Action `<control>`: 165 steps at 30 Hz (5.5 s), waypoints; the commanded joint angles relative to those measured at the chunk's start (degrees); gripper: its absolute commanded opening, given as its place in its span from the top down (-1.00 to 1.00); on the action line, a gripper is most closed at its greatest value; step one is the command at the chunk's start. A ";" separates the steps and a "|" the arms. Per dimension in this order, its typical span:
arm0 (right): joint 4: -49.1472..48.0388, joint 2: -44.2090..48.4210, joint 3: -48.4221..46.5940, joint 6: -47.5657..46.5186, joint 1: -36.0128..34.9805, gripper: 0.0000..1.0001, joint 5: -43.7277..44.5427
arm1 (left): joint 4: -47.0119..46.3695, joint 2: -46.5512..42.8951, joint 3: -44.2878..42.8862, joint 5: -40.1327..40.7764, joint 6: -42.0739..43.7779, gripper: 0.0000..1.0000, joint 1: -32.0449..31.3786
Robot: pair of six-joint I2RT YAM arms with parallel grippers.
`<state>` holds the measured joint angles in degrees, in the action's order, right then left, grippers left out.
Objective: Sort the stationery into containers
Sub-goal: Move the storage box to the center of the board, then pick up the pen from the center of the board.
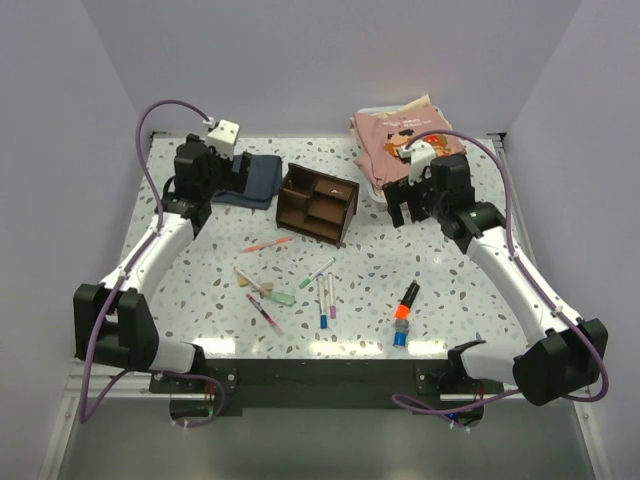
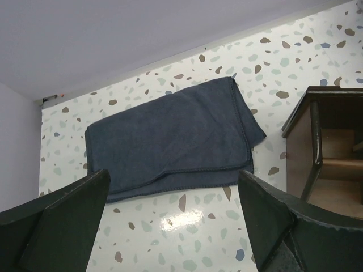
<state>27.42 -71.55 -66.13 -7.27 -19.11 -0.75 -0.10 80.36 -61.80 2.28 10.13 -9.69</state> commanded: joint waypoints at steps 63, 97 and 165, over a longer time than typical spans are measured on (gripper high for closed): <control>9.94 -38.31 -30.37 42.96 -15.78 0.62 19.56 | 7.48 -4.24 -0.69 -7.20 -9.51 -1.00 4.07; -0.26 -48.17 -45.33 31.97 -9.89 0.07 18.25 | 13.54 -2.74 -1.48 -12.74 -3.37 -1.00 4.07; 34.54 -33.83 -15.17 -104.96 -33.88 0.21 -22.62 | 18.38 -19.35 15.92 -26.02 -3.98 -0.84 17.95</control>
<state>58.67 -104.33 -79.68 -104.97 -51.77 -23.97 21.71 63.24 -47.42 -24.18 8.62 7.49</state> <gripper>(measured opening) 0.414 0.917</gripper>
